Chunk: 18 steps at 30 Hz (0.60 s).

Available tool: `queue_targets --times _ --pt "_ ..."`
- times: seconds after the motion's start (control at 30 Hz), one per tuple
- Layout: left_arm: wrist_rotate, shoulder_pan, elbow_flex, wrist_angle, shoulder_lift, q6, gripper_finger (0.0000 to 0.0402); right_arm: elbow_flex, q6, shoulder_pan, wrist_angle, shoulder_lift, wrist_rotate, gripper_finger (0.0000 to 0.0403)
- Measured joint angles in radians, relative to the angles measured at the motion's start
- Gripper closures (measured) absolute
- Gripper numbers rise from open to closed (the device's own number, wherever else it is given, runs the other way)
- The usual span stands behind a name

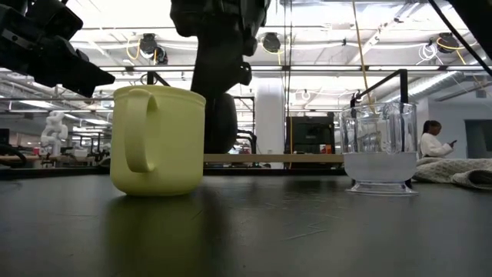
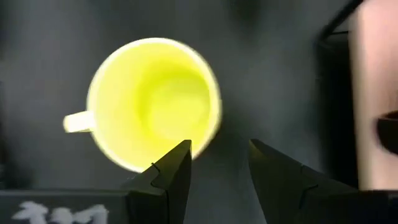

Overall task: Stack small to large cups/mugs on shelf
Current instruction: Put the yellow mug on the shelf

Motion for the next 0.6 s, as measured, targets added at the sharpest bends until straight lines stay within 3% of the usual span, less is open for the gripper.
queue_targets --times 0.6 --pt "0.001 0.000 0.000 -0.009 0.000 0.024 0.0401 -0.001 0.032 -0.001 0.013 0.019 0.002 0.0255"
